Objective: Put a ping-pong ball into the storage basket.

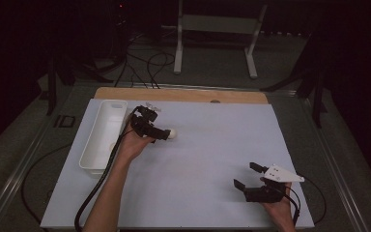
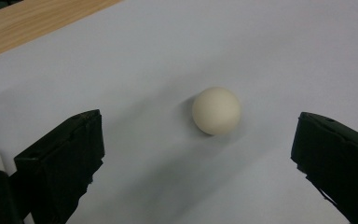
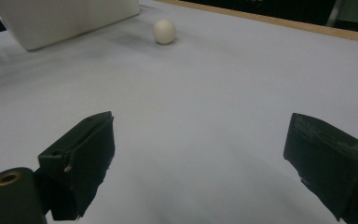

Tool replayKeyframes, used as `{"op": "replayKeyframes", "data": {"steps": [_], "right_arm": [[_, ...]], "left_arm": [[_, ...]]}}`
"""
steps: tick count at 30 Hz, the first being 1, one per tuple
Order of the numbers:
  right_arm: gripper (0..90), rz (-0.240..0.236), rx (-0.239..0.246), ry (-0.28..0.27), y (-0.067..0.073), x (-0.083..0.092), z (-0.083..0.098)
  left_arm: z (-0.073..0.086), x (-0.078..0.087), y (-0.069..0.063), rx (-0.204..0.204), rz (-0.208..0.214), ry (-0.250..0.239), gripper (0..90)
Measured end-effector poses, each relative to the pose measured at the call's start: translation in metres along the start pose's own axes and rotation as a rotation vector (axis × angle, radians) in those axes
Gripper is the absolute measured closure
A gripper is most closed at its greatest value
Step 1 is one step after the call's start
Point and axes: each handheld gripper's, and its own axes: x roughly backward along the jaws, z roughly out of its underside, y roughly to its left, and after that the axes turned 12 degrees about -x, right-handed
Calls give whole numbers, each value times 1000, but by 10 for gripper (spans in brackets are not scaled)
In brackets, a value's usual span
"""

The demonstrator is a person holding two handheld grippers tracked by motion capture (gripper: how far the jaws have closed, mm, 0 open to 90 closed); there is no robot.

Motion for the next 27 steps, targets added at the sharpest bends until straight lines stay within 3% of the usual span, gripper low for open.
{"op": "replayKeyframes", "data": {"steps": [27], "right_arm": [[82, -2, 0, -2, 0, 1, 0]], "left_arm": [[-5, -18, -7, 12, 14, 13, 10]]}}
